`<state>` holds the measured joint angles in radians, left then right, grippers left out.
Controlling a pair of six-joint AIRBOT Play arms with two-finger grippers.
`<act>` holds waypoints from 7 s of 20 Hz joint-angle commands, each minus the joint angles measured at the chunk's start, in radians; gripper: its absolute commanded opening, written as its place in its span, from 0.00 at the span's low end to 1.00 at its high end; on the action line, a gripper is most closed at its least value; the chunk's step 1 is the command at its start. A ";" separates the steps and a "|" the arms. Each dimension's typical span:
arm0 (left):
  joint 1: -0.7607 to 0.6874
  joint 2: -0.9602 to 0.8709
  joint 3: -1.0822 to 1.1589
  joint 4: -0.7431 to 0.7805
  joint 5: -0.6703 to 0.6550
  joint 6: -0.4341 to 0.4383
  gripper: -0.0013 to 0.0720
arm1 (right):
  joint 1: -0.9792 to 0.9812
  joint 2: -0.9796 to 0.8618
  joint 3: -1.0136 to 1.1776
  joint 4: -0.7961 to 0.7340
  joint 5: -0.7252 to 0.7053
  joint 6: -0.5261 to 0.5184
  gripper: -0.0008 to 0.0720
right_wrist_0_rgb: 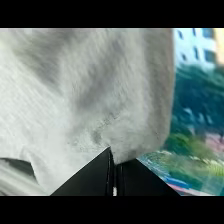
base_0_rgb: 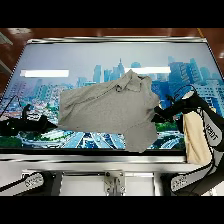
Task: Fold the shirts.
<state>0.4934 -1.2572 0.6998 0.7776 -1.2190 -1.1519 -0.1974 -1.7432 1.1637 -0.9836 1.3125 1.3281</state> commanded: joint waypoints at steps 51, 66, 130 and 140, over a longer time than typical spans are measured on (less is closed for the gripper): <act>-0.309 -0.422 0.666 0.145 0.669 -0.091 0.07 | 0.240 -0.102 0.378 -0.140 -1.021 -0.005 0.09; -0.311 -0.490 0.706 0.222 0.218 -0.010 0.07 | 0.167 -0.054 0.366 -0.412 -0.124 0.089 0.09; 0.061 -0.188 -0.015 0.162 -0.050 0.107 0.07 | -0.253 0.462 -0.590 0.062 -0.096 -0.041 0.77; 0.061 -0.188 -0.015 0.163 -0.051 0.100 0.07 | -0.064 0.462 -0.640 0.090 -0.245 -0.025 0.67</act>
<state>0.5533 -1.4464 0.6838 0.9401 -1.2705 -1.0512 -0.3271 -1.2808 0.5297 -0.8940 1.1294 1.2808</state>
